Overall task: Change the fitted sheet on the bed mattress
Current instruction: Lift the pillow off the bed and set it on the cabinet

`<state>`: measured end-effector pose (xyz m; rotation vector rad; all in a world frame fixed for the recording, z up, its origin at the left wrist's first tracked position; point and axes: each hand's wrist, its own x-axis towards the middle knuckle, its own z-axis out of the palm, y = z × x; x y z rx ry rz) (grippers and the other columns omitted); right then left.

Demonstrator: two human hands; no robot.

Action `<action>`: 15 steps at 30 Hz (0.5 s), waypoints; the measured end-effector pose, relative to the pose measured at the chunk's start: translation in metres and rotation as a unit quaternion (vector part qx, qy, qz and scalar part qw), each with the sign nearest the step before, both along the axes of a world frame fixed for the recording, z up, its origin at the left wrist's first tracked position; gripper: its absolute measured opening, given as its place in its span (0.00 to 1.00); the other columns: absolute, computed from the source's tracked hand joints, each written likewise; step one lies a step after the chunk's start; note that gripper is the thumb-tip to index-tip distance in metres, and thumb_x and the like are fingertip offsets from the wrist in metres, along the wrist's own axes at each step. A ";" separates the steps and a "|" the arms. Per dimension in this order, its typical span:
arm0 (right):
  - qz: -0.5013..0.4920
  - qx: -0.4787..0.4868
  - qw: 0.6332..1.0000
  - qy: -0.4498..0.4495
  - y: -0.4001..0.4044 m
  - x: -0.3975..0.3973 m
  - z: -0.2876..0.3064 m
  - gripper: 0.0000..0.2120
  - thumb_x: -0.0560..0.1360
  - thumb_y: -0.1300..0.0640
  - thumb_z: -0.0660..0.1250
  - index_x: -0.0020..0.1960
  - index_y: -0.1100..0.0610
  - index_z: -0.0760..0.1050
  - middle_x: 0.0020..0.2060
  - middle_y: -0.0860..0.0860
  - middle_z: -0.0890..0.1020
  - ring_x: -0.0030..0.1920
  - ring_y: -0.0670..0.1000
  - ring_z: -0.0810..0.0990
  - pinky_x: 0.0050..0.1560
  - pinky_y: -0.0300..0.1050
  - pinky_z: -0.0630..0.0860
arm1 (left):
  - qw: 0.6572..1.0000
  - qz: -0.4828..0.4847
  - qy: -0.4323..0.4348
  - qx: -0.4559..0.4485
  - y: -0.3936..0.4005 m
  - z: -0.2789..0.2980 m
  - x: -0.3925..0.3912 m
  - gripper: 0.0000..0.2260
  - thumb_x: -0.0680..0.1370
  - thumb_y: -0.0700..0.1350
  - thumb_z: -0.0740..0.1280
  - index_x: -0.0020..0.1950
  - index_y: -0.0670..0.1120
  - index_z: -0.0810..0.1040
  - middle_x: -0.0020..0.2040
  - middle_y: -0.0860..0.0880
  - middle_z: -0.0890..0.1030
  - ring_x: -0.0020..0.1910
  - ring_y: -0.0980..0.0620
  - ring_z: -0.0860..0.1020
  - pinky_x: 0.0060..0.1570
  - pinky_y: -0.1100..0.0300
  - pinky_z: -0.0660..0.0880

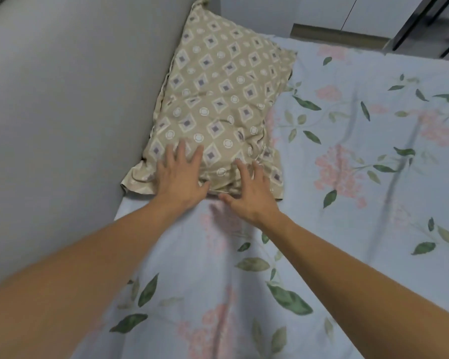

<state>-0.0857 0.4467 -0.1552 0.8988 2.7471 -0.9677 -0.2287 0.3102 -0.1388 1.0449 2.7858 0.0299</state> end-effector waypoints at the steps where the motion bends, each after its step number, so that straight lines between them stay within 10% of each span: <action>1: 0.008 0.012 1.000 -0.013 0.006 -0.013 -0.006 0.50 0.75 0.35 0.71 0.85 0.42 0.44 0.84 0.60 0.44 0.83 0.68 0.46 0.80 0.67 0.55 | 1.000 -0.005 0.010 -0.007 0.007 -0.004 -0.011 0.46 0.76 0.64 0.70 0.85 0.57 0.46 0.85 0.41 0.44 0.83 0.32 0.45 0.78 0.32 0.54; 7: 0.018 0.047 0.998 -0.033 0.029 -0.062 -0.041 0.58 0.71 0.36 0.77 0.84 0.37 0.38 0.84 0.58 0.39 0.82 0.72 0.43 0.78 0.68 0.60 | 0.999 0.003 -0.019 -0.035 0.021 -0.029 -0.058 0.56 0.70 0.70 0.74 0.83 0.65 0.36 0.84 0.40 0.38 0.82 0.30 0.42 0.77 0.29 0.53; 15: -0.027 0.149 0.980 0.127 0.023 -0.062 -0.047 0.17 0.77 0.55 0.69 0.65 0.54 0.76 0.59 0.60 0.75 0.57 0.64 0.74 0.46 0.56 0.74 | 0.996 -0.044 0.079 0.012 0.024 -0.026 -0.056 0.26 0.80 0.40 0.67 0.76 0.53 0.68 0.71 0.37 0.68 0.66 0.33 0.70 0.60 0.39 0.71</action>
